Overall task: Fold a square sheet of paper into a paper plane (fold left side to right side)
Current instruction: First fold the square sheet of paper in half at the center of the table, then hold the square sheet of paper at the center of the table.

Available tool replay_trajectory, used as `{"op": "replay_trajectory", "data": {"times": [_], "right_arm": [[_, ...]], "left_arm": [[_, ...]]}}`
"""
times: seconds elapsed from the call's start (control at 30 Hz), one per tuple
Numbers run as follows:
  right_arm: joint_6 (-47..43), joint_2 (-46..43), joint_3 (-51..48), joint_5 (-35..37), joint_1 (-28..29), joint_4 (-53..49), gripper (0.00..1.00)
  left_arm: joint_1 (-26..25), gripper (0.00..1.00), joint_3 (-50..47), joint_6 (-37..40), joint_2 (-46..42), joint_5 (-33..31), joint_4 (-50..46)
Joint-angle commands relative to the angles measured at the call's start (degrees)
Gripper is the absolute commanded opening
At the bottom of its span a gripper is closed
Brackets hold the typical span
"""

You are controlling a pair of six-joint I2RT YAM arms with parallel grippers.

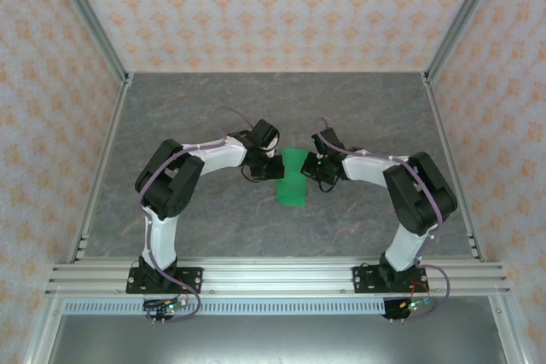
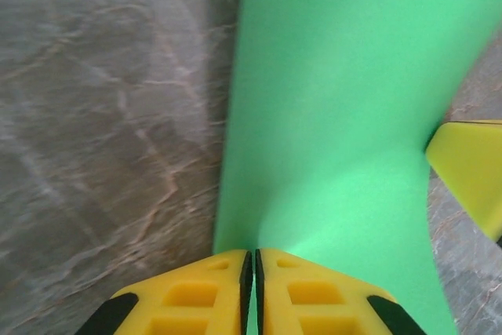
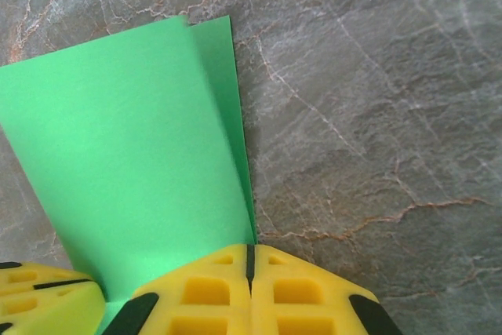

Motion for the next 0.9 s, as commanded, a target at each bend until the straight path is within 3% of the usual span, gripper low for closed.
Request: {"op": "replay_trajectory", "data": {"times": [0.0, 0.23, 0.4, 0.6, 0.87], "right_arm": [[-1.08, 2.94, -1.96, 5.01, -0.09, -8.81, 0.00], [-1.06, 2.34, -1.96, 4.14, -0.12, -8.15, 0.00], [-1.14, 2.16, -1.85, 4.03, -0.11, -8.08, 0.00], [-1.14, 2.13, -1.76, 3.69, 0.08, -7.99, 0.00], [-1.48, 0.92, -2.13, 3.80, 0.14, -7.29, 0.00]], "left_arm": [[2.07, 0.15, -1.81, 2.16, -2.65, -2.69, -4.66], [2.15, 0.14, -3.56, 0.66, -7.35, 1.75, 2.57], [1.42, 0.15, -1.94, -2.55, -4.76, 6.20, 7.89], [0.13, 0.15, 2.00, -3.16, 1.62, 6.80, 9.17], [-0.37, 0.15, 1.66, -3.23, 3.38, 3.51, 6.64]]}}
